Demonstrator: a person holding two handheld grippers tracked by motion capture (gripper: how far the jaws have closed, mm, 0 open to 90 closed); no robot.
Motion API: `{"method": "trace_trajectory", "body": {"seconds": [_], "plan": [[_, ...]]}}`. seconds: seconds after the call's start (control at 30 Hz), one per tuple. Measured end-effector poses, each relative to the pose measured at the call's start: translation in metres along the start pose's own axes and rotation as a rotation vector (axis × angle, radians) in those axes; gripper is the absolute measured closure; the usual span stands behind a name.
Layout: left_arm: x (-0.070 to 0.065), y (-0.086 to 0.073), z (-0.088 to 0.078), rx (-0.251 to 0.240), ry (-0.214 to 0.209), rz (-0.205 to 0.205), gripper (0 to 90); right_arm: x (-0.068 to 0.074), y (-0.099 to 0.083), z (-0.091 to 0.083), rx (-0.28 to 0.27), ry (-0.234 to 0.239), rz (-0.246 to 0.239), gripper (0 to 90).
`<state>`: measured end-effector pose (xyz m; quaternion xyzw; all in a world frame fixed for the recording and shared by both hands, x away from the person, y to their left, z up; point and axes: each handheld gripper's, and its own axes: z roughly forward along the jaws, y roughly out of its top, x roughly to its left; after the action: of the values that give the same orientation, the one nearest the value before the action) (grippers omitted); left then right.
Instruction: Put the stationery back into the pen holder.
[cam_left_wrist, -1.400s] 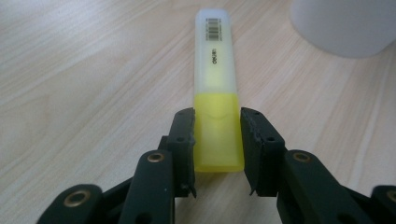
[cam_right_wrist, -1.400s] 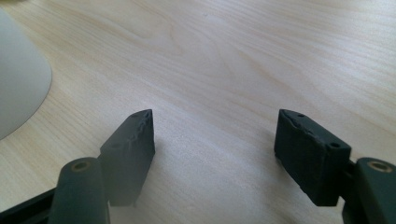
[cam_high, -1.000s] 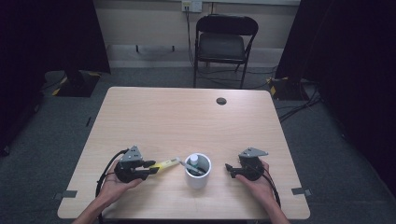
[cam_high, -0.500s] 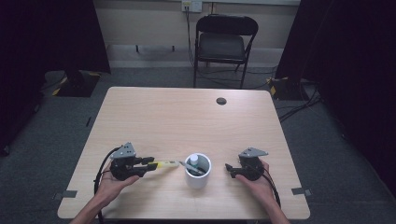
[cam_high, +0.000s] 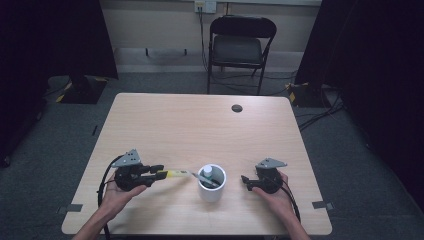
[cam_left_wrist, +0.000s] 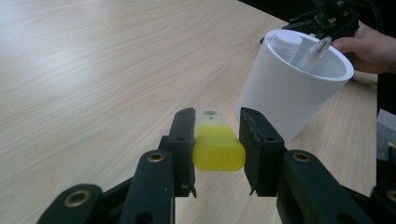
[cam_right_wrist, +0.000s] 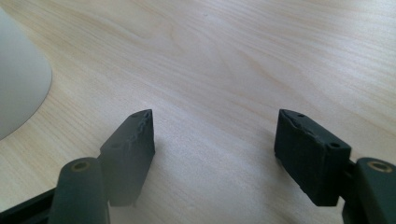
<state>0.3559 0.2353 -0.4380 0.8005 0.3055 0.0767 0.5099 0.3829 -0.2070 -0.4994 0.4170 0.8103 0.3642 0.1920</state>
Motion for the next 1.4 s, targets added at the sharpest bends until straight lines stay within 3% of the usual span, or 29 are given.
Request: {"method": "trace_trajectory", "body": {"seconds": [0.37, 0.47, 1.17, 1.4], "plan": [[-0.003, 0.005, -0.002, -0.007, -0.009, -0.022, 67.2, 0.000, 0.000, 0.000, 0.001, 0.001, 0.001, 28.1], [-0.003, 0.007, -0.003, -0.012, -0.007, -0.011, 67.2, 0.000, 0.000, 0.000, 0.001, 0.001, 0.000, 28.1], [-0.008, 0.027, -0.016, -0.107, -0.030, -0.002, 67.2, 0.000, 0.000, 0.000, 0.000, 0.002, 0.000, 28.0], [-0.010, 0.036, -0.024, -0.135, -0.023, 0.020, 67.2, 0.000, 0.000, 0.000, 0.000, 0.002, 0.001, 28.0]]}}
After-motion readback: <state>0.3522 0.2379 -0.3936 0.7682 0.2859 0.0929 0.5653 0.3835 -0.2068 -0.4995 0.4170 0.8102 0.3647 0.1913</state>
